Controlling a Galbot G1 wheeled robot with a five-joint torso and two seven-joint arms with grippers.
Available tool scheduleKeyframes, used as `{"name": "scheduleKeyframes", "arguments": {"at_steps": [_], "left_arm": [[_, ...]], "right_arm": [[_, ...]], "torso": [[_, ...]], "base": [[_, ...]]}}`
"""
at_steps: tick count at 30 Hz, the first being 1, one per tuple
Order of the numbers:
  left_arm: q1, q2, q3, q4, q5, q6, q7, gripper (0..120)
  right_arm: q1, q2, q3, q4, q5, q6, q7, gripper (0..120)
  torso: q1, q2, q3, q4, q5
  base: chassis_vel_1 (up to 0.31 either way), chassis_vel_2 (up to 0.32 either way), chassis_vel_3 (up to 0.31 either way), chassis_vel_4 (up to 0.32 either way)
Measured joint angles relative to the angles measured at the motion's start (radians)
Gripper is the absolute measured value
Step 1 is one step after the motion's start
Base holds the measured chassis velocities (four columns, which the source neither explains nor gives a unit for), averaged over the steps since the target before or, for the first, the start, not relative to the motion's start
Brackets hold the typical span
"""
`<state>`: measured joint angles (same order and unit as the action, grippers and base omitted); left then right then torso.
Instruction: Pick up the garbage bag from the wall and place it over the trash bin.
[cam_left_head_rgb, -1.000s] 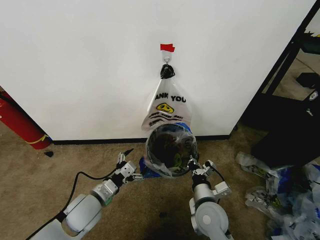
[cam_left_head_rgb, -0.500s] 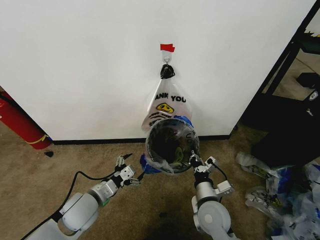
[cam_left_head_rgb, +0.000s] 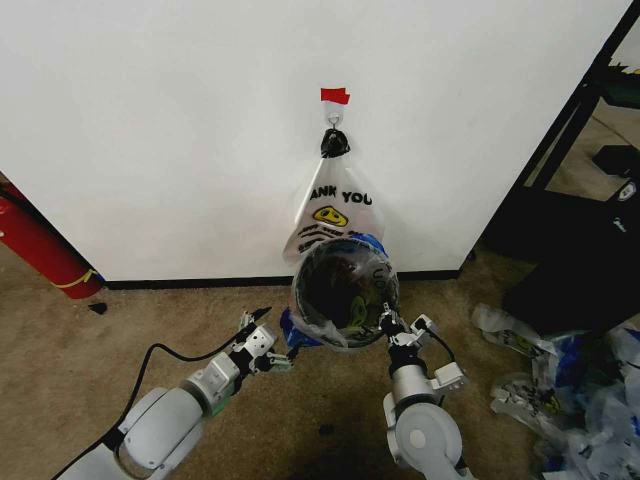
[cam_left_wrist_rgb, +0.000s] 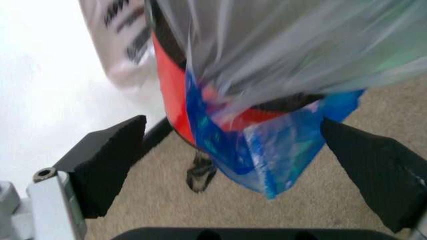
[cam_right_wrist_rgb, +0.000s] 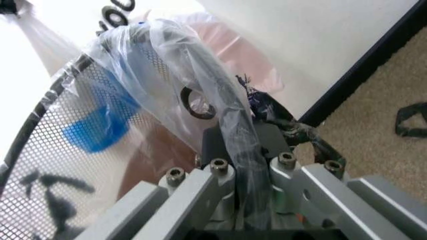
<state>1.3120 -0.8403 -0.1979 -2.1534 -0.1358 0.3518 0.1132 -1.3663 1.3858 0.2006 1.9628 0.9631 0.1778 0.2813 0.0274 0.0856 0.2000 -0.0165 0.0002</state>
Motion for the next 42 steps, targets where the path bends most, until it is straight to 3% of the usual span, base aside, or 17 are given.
{"name": "scheduleKeyframes", "arguments": {"at_steps": [5, 10, 15, 18, 20, 26, 29, 32, 36, 40, 42], "left_arm": [[-0.027, -0.024, 0.027, 0.044, -0.034, 0.012, -0.037, 100], [-0.047, -0.035, 0.034, 0.114, 0.049, -0.016, -0.035, 100], [-0.053, -0.027, 0.023, 0.180, 0.147, -0.095, -0.017, 100], [-0.059, -0.027, 0.021, 0.204, 0.140, -0.166, -0.014, 100], [-0.057, -0.027, 0.012, 0.216, 0.124, -0.262, 0.027, 100], [-0.030, -0.013, -0.049, 0.219, 0.220, -0.325, 0.108, 100], [-0.012, -0.001, -0.102, 0.225, 0.225, -0.389, 0.243, 100], [-0.010, -0.001, -0.172, 0.243, 0.231, -0.505, 0.449, 100], [-0.023, -0.002, -0.221, 0.281, 0.273, -0.577, 0.541, 100], [-0.055, -0.002, -0.250, 0.340, 0.277, -0.587, 0.474, 100], [-0.074, 0.000, -0.252, 0.353, 0.219, -0.554, 0.377, 100]], "right_arm": [[-0.012, 0.002, -0.015, 0.015, 0.001, -0.001, 0.004, 0], [-0.026, -0.001, -0.032, 0.024, -0.003, -0.004, 0.006, 0], [-0.026, -0.002, -0.033, 0.044, 0.001, -0.020, 0.025, 0], [-0.027, -0.004, -0.037, 0.056, 0.002, -0.040, 0.038, 0], [-0.025, -0.004, -0.040, 0.052, 0.000, -0.049, 0.045, 0], [-0.008, -0.021, -0.030, 0.028, 0.003, -0.052, 0.050, 0], [0.003, -0.048, -0.018, 0.018, 0.016, -0.061, 0.052, 0], [0.014, -0.090, -0.006, 0.007, 0.026, -0.082, 0.045, 0], [0.022, -0.153, 0.006, -0.001, 0.033, -0.114, 0.003, 0], [0.027, -0.225, 0.028, -0.021, 0.025, -0.146, -0.099, 0], [0.032, -0.270, 0.046, -0.043, 0.011, -0.162, -0.189, 0]], "torso": [[0.000, 0.000, 0.000, 0.0000, -0.0004], [0.000, 0.000, 0.000, 0.0000, -0.0003], [0.000, 0.000, 0.000, 0.0000, -0.0001], [0.000, 0.000, 0.000, 0.0000, -0.0002], [0.000, 0.000, 0.000, -0.0001, -0.0002], [0.000, 0.000, 0.000, 0.0000, -0.0002], [0.000, 0.000, 0.000, 0.0001, -0.0002], [0.000, 0.000, 0.000, 0.0000, -0.0002], [0.000, 0.000, 0.000, 0.0000, -0.0001], [0.000, 0.000, 0.000, 0.0000, -0.0005], [0.000, 0.000, 0.000, 0.0000, -0.0003]], "base": [[0.000, 0.000, 0.000, 0.000], [0.000, 0.000, 0.000, 0.000], [0.000, 0.000, 0.000, 0.000], [0.000, 0.000, 0.000, 0.000], [0.000, 0.000, 0.000, 0.000], [0.000, 0.000, 0.000, 0.000], [0.000, 0.000, 0.000, 0.000], [0.000, 0.000, 0.000, 0.000], [0.000, 0.000, 0.000, 0.000], [0.000, 0.000, 0.000, 0.000], [0.000, 0.000, 0.000, 0.000]]}}
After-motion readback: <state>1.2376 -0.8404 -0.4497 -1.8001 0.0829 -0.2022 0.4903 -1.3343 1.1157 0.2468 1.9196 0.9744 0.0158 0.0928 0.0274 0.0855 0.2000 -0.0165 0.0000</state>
